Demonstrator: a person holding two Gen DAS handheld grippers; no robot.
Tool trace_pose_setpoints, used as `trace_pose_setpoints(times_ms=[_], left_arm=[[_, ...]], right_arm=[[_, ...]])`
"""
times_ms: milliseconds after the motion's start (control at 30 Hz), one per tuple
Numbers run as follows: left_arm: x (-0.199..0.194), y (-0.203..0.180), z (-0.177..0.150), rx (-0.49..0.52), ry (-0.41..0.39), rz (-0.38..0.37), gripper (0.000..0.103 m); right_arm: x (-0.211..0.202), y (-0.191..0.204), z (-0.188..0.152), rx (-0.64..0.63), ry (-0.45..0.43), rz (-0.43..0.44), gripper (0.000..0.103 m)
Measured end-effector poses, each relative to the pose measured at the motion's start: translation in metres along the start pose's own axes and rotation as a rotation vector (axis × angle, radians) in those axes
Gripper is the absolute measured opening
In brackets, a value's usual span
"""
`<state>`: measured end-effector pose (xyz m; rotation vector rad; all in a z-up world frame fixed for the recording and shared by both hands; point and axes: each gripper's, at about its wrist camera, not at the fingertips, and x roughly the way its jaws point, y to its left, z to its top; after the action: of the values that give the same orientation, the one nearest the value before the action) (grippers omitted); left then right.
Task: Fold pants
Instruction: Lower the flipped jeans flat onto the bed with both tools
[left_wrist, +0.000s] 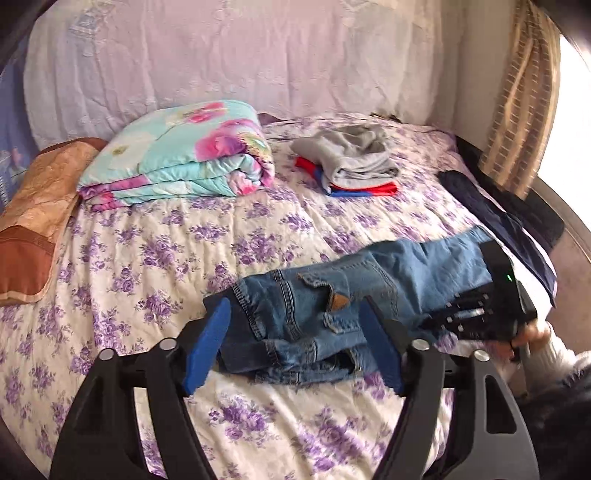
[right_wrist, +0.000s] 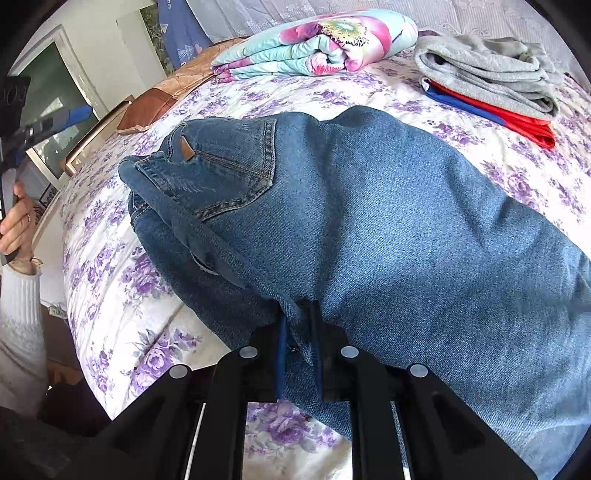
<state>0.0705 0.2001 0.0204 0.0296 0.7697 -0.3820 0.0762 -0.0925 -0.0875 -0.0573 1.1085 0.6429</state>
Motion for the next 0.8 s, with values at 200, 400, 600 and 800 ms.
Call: trace_pose_setpoints(times_ms=[200, 400, 600, 800], left_arm=[[0.070, -0.063, -0.014, -0.161, 0.117, 0.006, 0.065], [0.103, -0.069, -0.047, -0.241, 0.172, 0.049, 0.063], [0.110, -0.073, -0.048, -0.211, 0.185, 0.091, 0.064], [0.105, -0.059, -0.052, -0.263, 0.171, -0.004, 0.064]], right_arm=[[-0.012, 0.008, -0.004, -0.032, -0.028, -0.010, 0.014], [-0.014, 0.012, -0.008, -0.057, -0.027, -0.026, 0.014], [-0.008, 0.017, -0.006, -0.048, -0.031, -0.001, 0.042], [0.002, 0.033, 0.001, -0.104, -0.029, -0.072, 0.041]])
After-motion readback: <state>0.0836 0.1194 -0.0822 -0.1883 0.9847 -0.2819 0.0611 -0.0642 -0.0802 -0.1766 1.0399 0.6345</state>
